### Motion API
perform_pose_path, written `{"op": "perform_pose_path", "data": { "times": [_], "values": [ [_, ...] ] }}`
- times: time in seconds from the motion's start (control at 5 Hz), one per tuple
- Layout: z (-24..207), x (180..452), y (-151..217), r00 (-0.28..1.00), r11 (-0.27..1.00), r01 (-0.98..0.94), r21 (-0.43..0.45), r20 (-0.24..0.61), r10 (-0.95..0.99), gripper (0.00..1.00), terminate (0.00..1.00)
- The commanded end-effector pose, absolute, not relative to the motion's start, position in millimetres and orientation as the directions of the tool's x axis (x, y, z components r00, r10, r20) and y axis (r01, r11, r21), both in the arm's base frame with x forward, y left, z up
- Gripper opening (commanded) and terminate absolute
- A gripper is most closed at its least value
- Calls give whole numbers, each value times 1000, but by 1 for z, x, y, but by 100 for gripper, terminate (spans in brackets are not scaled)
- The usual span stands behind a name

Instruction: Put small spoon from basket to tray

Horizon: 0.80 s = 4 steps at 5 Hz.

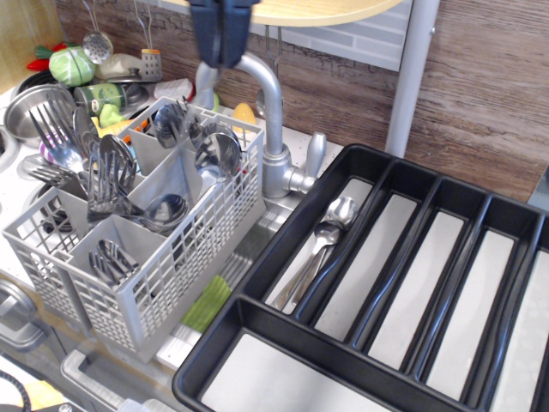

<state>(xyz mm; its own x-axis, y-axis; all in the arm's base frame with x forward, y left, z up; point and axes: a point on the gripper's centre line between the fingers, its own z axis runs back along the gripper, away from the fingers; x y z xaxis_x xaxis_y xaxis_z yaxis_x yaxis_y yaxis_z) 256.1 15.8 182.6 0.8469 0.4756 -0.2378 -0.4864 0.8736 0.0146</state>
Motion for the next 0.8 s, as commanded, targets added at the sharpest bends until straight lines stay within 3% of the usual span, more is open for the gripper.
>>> {"op": "perform_pose_path", "data": {
  "times": [0.0,0.6],
  "values": [
    [155,275,12,869,870,-486,-85,-155,470,0,0],
    [96,308,11,891,829,-452,-329,-211,402,0,0]
  ]
}}
